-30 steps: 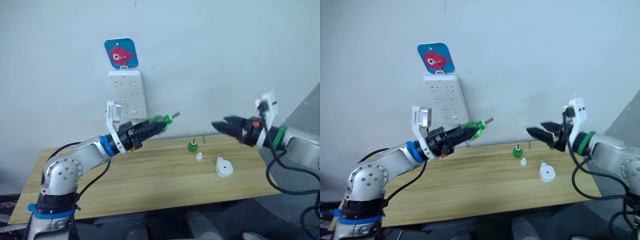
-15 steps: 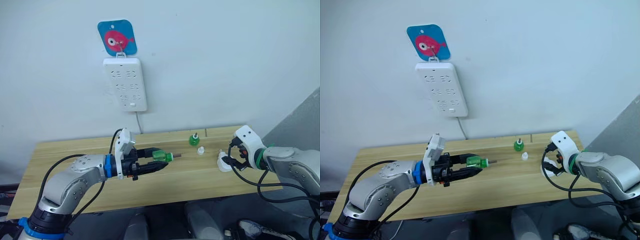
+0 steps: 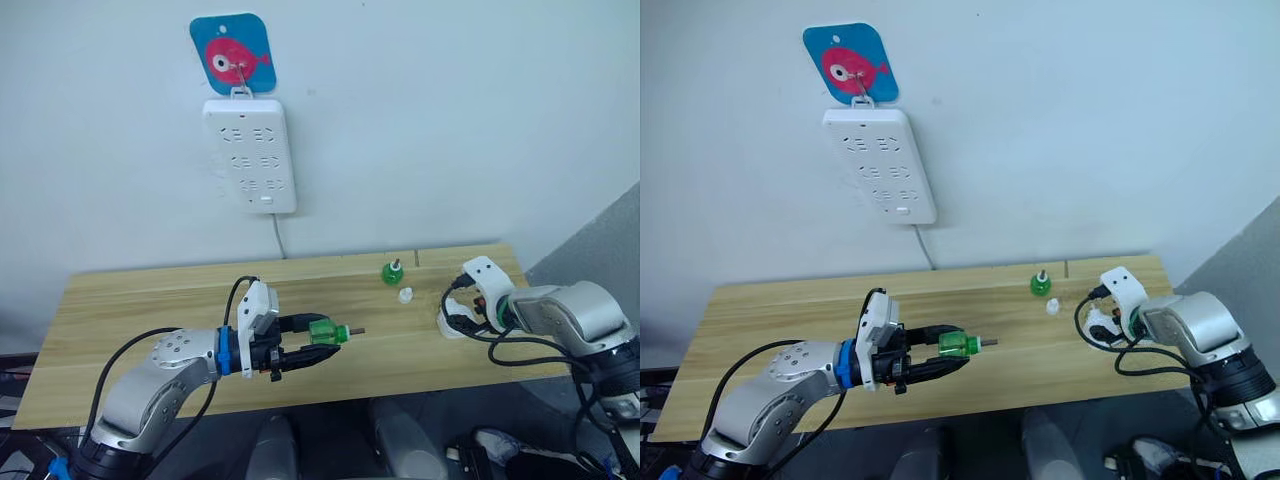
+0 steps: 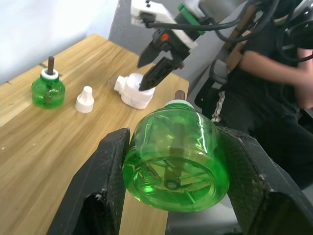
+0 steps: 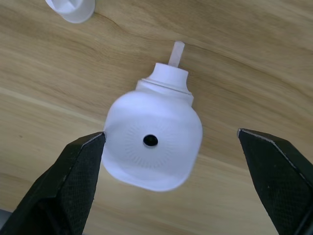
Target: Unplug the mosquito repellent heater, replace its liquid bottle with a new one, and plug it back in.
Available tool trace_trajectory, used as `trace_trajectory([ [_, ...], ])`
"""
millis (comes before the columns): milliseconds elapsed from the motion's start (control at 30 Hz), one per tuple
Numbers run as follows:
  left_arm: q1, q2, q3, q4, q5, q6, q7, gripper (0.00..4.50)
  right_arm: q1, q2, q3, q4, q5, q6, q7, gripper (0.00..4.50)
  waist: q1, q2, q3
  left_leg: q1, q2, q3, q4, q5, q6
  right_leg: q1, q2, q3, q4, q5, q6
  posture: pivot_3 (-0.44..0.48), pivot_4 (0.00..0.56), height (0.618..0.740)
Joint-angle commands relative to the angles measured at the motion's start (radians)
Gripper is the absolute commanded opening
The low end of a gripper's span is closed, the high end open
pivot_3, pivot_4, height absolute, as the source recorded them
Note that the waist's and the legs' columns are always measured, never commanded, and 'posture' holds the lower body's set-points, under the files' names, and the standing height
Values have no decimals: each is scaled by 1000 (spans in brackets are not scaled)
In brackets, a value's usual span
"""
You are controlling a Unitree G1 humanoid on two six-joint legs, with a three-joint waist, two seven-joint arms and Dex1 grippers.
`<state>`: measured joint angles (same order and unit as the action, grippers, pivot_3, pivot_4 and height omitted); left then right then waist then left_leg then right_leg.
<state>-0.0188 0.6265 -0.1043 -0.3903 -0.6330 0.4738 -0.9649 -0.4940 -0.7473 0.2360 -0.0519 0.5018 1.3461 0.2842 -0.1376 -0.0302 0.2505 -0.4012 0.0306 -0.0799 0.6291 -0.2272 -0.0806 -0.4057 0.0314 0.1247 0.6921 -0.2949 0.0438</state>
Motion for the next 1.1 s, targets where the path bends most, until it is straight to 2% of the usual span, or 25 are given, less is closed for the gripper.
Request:
trace_trajectory([
  [33, 16, -9, 0, -50, 10, -19, 6, 2383, -15, 11, -20, 12, -31, 36, 14, 4500, 2, 0, 3, 0, 0, 0, 0, 0, 0, 0, 0, 0, 0, 0, 0, -120, 269, 740],
  [333, 21, -17, 6, -61, 9, -11, 19, 2383, -26, 69, -56, 18, -68, 108, 15, 4500, 3, 1, 11, -1, 0, 0, 0, -1, 1, 0, 0, 0, -3, 0, 1, -107, 271, 740],
  [500, 9, -24, 2, -61, 9, -5, 24, 2383, -24, 98, -52, 57, -122, 60, 1, 4500, 3, 1, 12, -1, 0, 0, -1, -1, 1, 0, -1, 0, -4, 1, 1, -105, 268, 740],
  [833, -7, -25, 0, -68, 7, 9, 29, 2383, -18, 143, -57, 64, -146, 82, 21, 4500, 3, 1, 13, -2, 0, 0, -1, -1, 1, 0, -1, 0, -5, 1, 1, -99, 260, 740],
  [933, -12, -27, 0, -71, 7, 15, 33, 2383, -12, 141, -47, 67, -158, 66, 25, 3969, 3, 1, 13, -2, 0, 0, -1, -1, 1, 0, -1, 0, -6, 1, 2, -99, 260, 740],
  [1033, -13, -27, 2, -77, 3, 22, 39, 2383, -8, 146, -54, 64, -165, 68, 29, 3029, 3, 1, 13, -3, 0, 0, -1, -1, 1, 0, -1, 0, -8, 2, 3, -93, 257, 740],
  [1100, -13, -26, 2, -76, 4, 23, 39, 2383, -4, 145, -61, 52, -168, 75, 35, 3029, 3, 1, 13, -4, 0, 0, -1, -1, 1, 0, -1, 0, -9, 2, 4, -96, 256, 740],
])
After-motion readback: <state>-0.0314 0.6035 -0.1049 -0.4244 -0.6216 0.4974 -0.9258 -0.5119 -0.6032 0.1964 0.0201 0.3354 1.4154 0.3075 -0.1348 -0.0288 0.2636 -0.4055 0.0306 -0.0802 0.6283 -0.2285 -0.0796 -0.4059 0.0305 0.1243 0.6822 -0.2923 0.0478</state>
